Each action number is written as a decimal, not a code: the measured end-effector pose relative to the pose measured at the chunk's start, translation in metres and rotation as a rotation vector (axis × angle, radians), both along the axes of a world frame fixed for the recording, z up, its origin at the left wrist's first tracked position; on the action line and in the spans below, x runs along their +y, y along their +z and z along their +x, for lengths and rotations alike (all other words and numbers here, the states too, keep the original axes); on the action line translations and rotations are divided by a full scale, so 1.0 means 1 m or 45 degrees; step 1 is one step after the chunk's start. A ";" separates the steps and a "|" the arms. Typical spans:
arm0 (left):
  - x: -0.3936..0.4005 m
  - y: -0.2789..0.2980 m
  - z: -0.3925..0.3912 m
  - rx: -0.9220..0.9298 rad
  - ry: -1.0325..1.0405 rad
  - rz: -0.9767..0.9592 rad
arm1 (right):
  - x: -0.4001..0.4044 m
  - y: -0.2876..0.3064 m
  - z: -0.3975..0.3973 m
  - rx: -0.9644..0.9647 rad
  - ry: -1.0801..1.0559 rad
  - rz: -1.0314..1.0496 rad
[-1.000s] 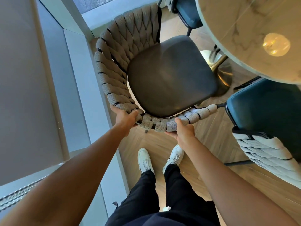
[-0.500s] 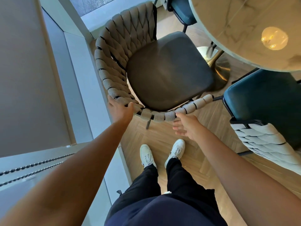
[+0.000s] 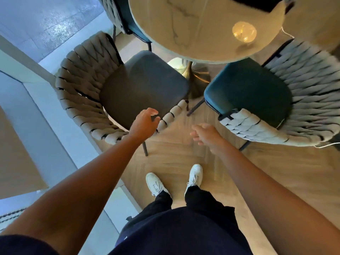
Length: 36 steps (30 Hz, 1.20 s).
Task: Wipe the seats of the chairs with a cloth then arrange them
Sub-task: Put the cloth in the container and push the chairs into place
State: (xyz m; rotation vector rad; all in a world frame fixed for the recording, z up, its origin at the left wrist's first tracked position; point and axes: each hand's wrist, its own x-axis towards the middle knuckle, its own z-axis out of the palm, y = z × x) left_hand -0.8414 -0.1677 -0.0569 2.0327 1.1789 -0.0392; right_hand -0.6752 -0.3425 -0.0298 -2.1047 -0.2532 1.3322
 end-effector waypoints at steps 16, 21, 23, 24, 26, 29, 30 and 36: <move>-0.195 -0.007 0.246 -0.076 -0.227 -0.086 | -0.220 0.003 0.220 -0.098 -0.230 0.004; -0.281 -0.017 0.331 -0.108 -0.278 -0.158 | -0.292 -0.006 0.304 -0.116 -0.158 -0.002; -0.307 -0.018 0.363 -0.075 -0.350 -0.182 | -0.315 -0.009 0.335 -0.123 -0.142 -0.011; -0.318 -0.019 0.377 -0.055 -0.358 -0.194 | -0.325 -0.011 0.351 -0.131 -0.151 -0.009; -0.334 -0.019 0.405 -0.032 -0.343 -0.226 | -0.339 -0.010 0.383 -0.144 -0.174 -0.011; -0.344 -0.027 0.445 -0.003 -0.335 -0.221 | -0.350 -0.015 0.431 -0.148 -0.210 -0.014; -0.344 -0.030 0.456 0.008 -0.336 -0.219 | -0.351 -0.016 0.446 -0.146 -0.207 -0.022; -0.340 -0.046 0.524 0.043 -0.322 -0.342 | -0.353 -0.024 0.527 -0.156 -0.158 -0.059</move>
